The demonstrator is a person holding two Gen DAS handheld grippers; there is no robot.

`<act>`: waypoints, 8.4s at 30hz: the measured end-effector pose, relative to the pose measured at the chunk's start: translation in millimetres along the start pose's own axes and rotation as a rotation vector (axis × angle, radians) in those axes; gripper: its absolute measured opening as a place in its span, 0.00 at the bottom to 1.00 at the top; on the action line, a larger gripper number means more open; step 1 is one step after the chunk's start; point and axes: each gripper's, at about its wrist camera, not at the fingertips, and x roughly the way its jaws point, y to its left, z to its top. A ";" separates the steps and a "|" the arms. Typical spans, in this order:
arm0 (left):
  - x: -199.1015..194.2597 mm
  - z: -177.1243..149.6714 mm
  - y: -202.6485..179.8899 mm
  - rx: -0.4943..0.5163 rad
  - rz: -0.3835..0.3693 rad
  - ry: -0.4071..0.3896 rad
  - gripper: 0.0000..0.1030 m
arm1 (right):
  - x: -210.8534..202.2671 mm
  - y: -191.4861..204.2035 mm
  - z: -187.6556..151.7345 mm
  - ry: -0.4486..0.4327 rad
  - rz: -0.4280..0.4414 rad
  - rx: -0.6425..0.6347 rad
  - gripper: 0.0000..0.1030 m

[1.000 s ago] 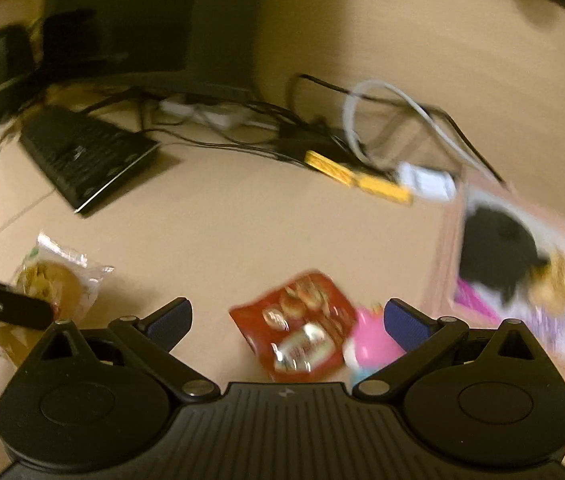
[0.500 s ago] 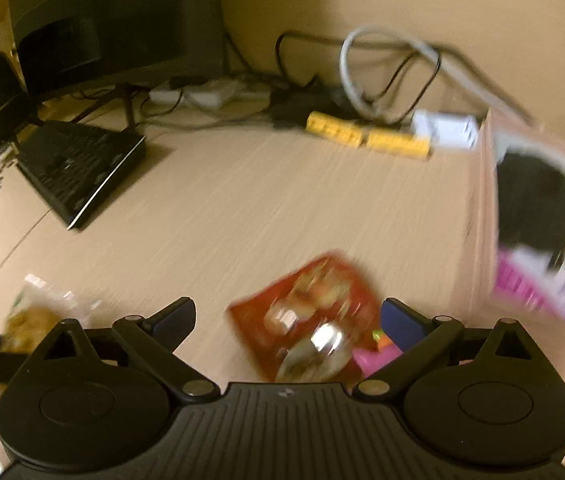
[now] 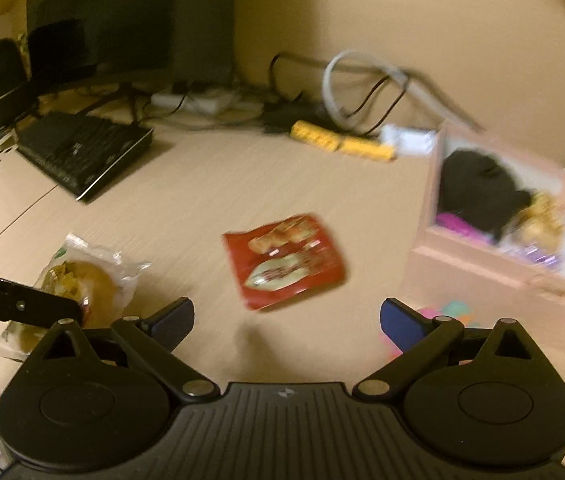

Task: Organize objects
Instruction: 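Lift the snack bag with the left tool while the right tool grasps the pink-and-teal toy, then lower the clear snack bag into the pink box and open the left tool, then lower the pink-and-teal toy into the pink box and open the right tool, then grasp a yellow toy block with the left tool, then grasp the other yellow block with the right tool while the left tool holds its block, then lower the yellow block into the pink box and open the left tool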

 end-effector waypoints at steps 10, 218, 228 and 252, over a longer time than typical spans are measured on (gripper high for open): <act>-1.8 -6.5 2.4 -0.003 0.007 0.010 0.52 | 26.8 -38.6 2.5 0.045 -0.078 0.072 0.99; -6.9 48.9 60.4 0.047 0.007 -0.122 0.15 | 213.6 -36.8 129.8 0.171 -0.333 0.114 0.61; -0.7 36.4 35.3 0.120 -0.029 -0.102 0.15 | 100.8 -8.7 111.9 0.107 -0.148 0.119 0.61; 70.9 -33.8 -120.0 0.444 -0.161 0.168 0.15 | -86.7 -74.6 -65.5 0.106 -0.228 0.257 0.61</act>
